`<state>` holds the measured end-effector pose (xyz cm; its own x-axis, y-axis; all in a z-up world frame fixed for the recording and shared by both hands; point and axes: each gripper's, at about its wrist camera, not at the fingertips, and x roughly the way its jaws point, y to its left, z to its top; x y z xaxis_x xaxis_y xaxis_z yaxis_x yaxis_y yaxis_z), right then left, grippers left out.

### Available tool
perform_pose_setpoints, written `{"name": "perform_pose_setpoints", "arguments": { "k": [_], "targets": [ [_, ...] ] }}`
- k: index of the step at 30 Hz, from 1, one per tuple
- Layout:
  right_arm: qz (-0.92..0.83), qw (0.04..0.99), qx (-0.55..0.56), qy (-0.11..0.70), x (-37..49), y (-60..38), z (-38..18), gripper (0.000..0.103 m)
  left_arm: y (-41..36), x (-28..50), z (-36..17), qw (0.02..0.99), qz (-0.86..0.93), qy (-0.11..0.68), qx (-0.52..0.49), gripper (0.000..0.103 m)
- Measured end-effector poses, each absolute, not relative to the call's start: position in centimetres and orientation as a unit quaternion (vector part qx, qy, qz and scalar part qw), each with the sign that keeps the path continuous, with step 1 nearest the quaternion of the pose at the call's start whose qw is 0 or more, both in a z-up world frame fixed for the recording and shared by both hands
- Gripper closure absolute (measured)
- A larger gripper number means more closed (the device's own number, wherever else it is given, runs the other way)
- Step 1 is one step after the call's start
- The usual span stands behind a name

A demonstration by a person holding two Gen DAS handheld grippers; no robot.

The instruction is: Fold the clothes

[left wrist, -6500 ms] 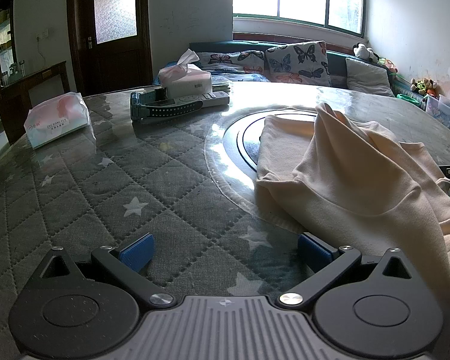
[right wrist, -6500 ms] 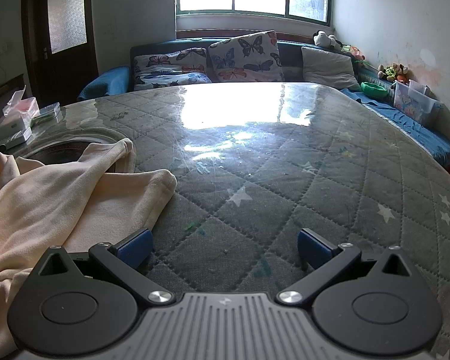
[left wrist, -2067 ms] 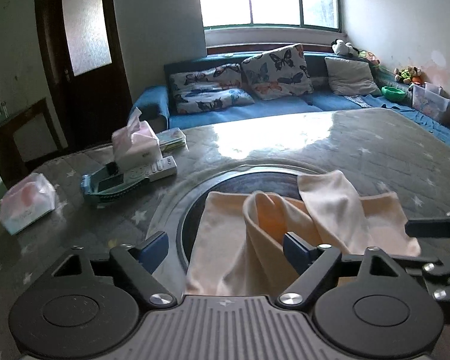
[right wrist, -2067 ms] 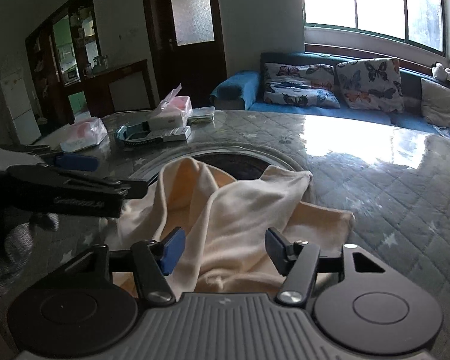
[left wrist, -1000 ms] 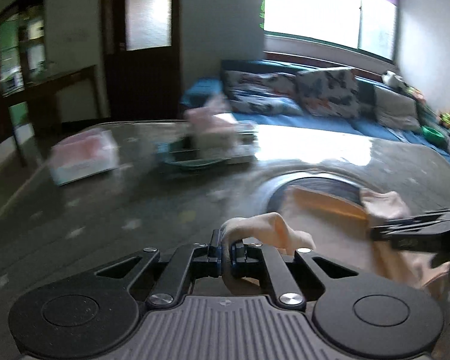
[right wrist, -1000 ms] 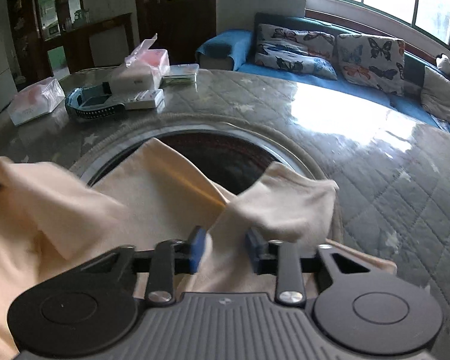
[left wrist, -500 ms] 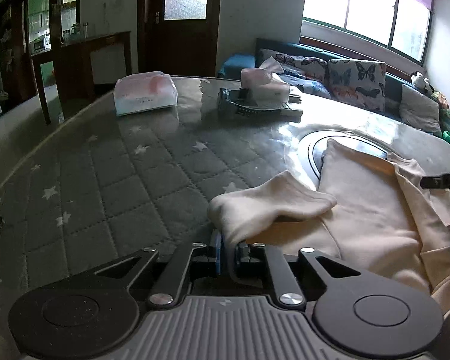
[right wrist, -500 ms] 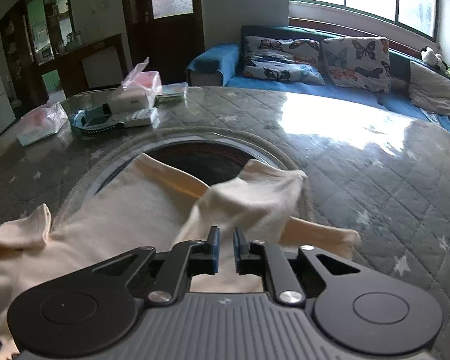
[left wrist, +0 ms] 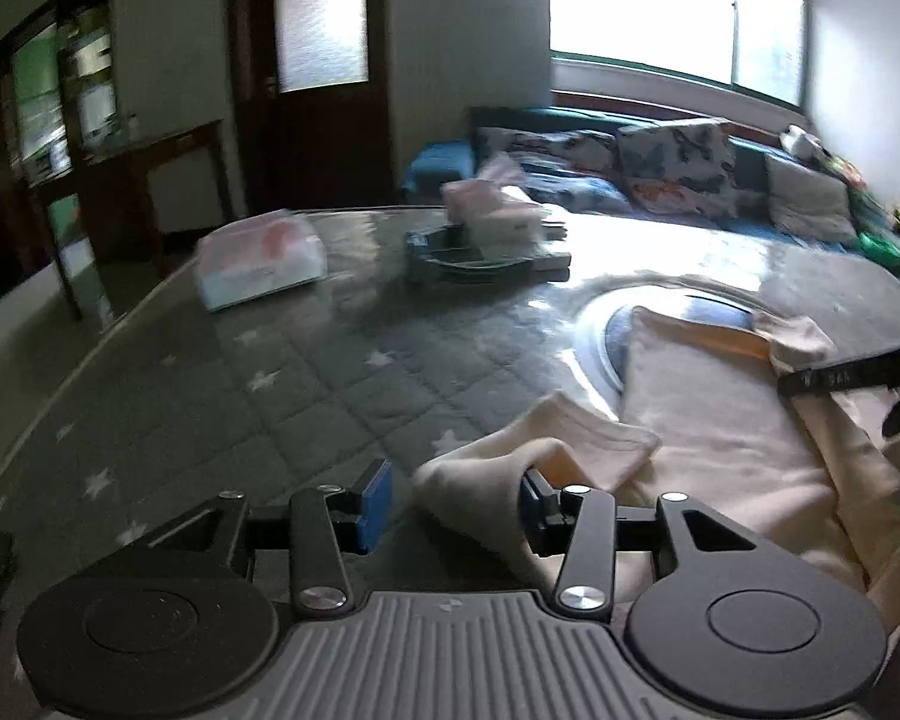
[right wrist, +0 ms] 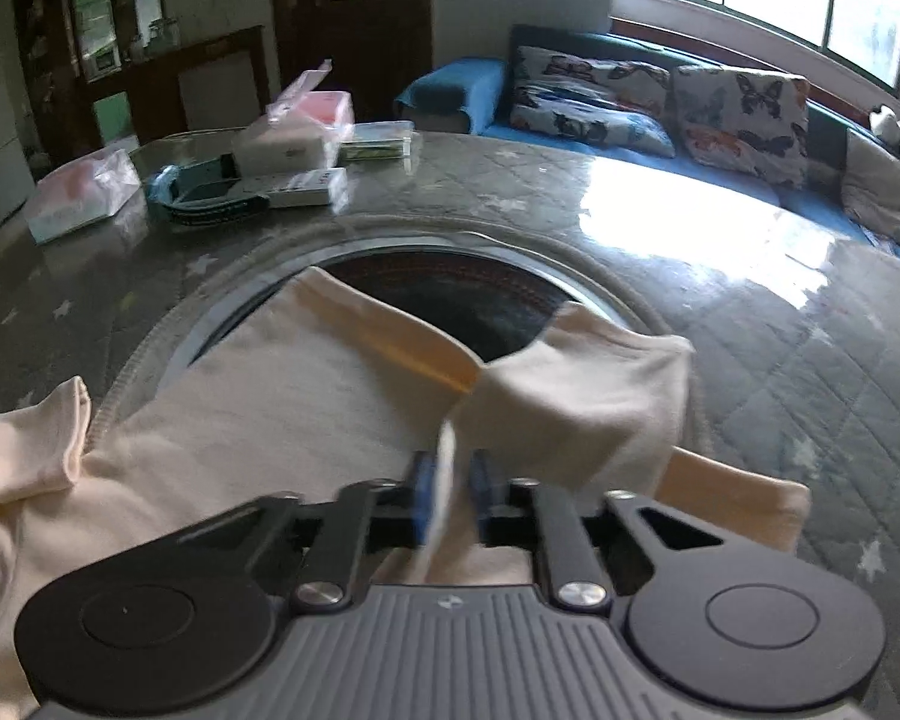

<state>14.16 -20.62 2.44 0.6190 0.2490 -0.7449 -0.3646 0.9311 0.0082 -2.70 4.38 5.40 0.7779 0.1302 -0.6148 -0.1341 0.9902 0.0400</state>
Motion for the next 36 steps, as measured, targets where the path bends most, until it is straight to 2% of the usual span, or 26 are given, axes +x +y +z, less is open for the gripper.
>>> {"name": "perform_pose_setpoints", "arguments": {
  "k": [6, 14, 21, 23, 27, 29, 34, 36],
  "targets": [
    [0.163, 0.917, -0.058, 0.36, 11.4, -24.5, 5.3, 0.101, 2.7, -0.7, 4.5, 0.939, 0.05, 0.338, 0.033, 0.056],
    [0.107, 0.948, -0.011, 0.3, 3.1, -34.2, 9.6, 0.101, 2.6, -0.6, 3.1, 0.931, 0.055, 0.358, 0.044, 0.058],
    [0.036, 0.939, 0.007, 0.341, -2.7, -40.0, 7.6, 0.099, 1.1, -2.4, 4.4, 0.938, 0.035, 0.338, 0.063, 0.057],
    [0.01, 0.937, 0.011, 0.348, -3.6, -41.3, 7.0, 0.093, 0.3, -3.1, 5.4, 0.943, 0.019, 0.327, 0.063, 0.057],
    [0.009, 0.941, 0.012, 0.337, -3.7, -41.7, 7.3, 0.09, -2.5, -4.0, 6.4, 0.945, -0.04, 0.317, 0.066, 0.057],
    [0.025, 0.942, 0.009, 0.334, -3.2, -41.0, 7.2, 0.085, -4.1, -3.9, 6.1, 0.942, -0.069, 0.32, 0.071, 0.058],
    [0.115, 0.931, 0.016, 0.346, -1.7, -37.5, 6.3, 0.086, -8.1, -3.6, 4.9, 0.929, -0.139, 0.332, 0.088, 0.059],
    [0.133, 0.923, 0.016, 0.36, -0.8, -36.5, 5.4, 0.086, -9.3, -3.4, 4.3, 0.921, -0.164, 0.342, 0.092, 0.064]
  ]
}}
